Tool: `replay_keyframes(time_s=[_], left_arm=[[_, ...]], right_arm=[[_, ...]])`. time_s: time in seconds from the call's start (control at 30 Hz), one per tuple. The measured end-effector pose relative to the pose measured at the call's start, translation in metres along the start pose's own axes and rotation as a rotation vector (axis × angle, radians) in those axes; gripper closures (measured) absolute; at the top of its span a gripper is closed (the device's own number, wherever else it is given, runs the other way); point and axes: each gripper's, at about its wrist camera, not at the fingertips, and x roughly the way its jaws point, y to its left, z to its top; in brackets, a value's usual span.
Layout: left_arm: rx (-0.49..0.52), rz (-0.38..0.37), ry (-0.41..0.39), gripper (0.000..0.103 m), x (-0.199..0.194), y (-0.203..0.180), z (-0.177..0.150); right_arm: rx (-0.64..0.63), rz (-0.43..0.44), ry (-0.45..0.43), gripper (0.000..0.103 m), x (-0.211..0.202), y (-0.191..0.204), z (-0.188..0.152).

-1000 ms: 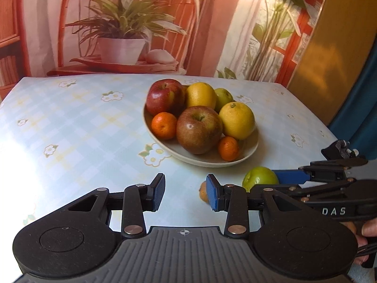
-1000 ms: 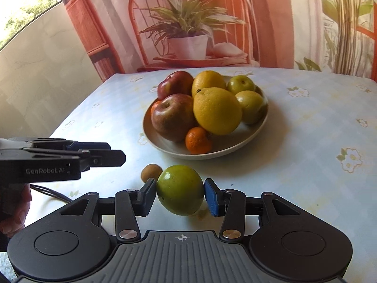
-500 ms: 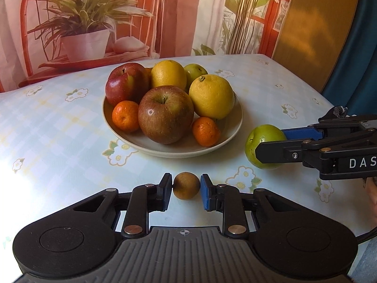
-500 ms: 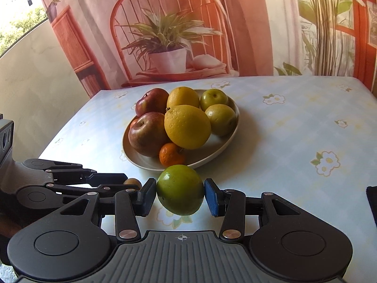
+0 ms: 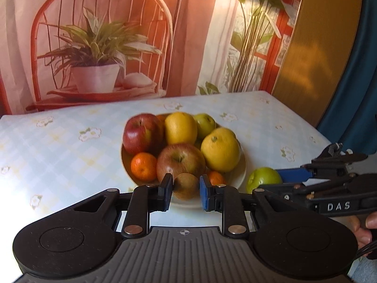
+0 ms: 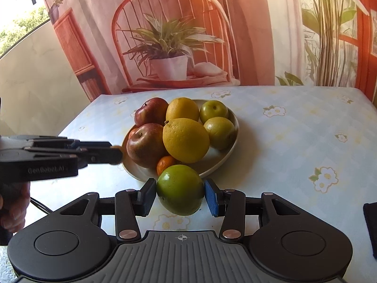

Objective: Organize fruits
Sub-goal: 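Carry the green citrus and kiwi onto the plate and open both tools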

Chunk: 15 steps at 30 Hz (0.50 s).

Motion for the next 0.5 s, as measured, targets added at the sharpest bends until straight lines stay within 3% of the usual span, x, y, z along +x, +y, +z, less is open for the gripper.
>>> replay_keyframes(time_s=[0.2, 0.5], left_arm=[[0.022, 0.026, -0.035, 0.077, 0.012, 0.009, 0.032], [0.026, 0.020, -0.001, 0.077, 0.041, 0.015, 0.045]], right_arm=[[-0.028, -0.012, -0.029, 0.062, 0.000, -0.004, 0.020], [-0.069, -0.020, -0.065, 0.062, 0.013, -0.009, 0.051]])
